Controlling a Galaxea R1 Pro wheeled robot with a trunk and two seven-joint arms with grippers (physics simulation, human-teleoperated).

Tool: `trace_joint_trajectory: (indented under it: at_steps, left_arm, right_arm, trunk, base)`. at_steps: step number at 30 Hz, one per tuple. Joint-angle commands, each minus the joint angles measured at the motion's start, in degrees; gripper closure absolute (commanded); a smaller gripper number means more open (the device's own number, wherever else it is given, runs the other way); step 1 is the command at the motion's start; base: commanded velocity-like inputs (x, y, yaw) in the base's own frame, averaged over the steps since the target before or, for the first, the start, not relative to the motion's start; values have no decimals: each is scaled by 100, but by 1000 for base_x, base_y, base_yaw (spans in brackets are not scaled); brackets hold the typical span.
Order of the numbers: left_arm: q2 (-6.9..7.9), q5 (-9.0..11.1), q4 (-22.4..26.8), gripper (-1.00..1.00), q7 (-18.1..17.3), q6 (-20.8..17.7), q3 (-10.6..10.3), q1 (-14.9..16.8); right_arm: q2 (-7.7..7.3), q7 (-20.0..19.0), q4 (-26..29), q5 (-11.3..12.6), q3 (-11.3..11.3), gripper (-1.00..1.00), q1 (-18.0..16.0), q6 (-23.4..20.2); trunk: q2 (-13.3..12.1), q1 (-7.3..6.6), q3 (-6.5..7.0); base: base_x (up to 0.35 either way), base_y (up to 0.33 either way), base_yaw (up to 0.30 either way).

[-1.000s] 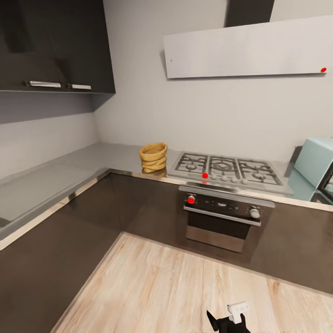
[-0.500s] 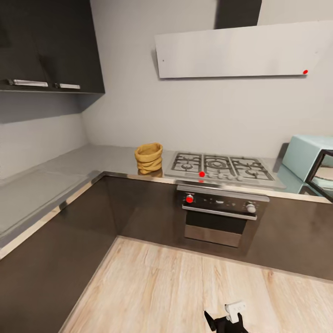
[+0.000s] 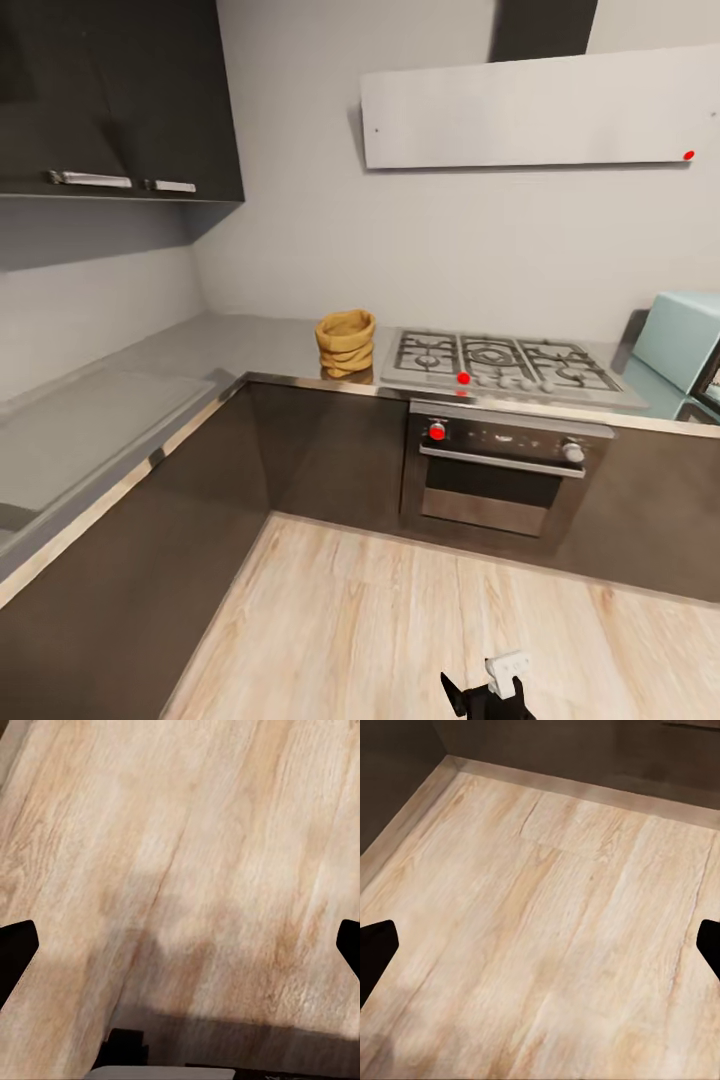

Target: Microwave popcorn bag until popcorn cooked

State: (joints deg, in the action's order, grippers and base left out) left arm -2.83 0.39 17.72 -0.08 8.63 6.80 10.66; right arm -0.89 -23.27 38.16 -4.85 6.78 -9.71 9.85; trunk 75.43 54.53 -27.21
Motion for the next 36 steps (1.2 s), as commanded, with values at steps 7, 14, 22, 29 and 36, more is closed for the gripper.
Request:
trace_joint_trajectory:
  at_steps: [7, 14, 22, 29, 36]
  left_arm:
    - [2, 31, -5, -100, -1, 17, 57, 7]
    - [-6, -27, -5, -100, -3, 48, 17, -10]
    - [-8, -31, -5, -100, -2, 50, 7, -11]
    - [-8, -30, -5, -100, -4, 51, 6, -11]
    - [-15, -5, 1, -100, -3, 49, 6, -19]
  right_arm:
    - [1, -38, 23, -51, -22, -100, -4, 18]
    - [1, -42, 45, -78, -221, -100, 4, 17]
    - [-14, -74, 430, -86, -344, -100, 98, -45]
    - [6, -59, 2879, -79, -454, -100, 190, -2748]
    - [89, -1, 4289, -48, -486, -100, -1905, -5862]
  trunk:
    - [3, 2, -6]
    - [3, 2, -6]
    - [3, 2, -6]
    - [3, 2, -6]
    - [3, 2, -6]
  base:
    - [306, 163, 0]
    - [133, 35, 0]
    - [2, 1, 0]
    - [0, 0, 0]
    - [0, 0, 0]
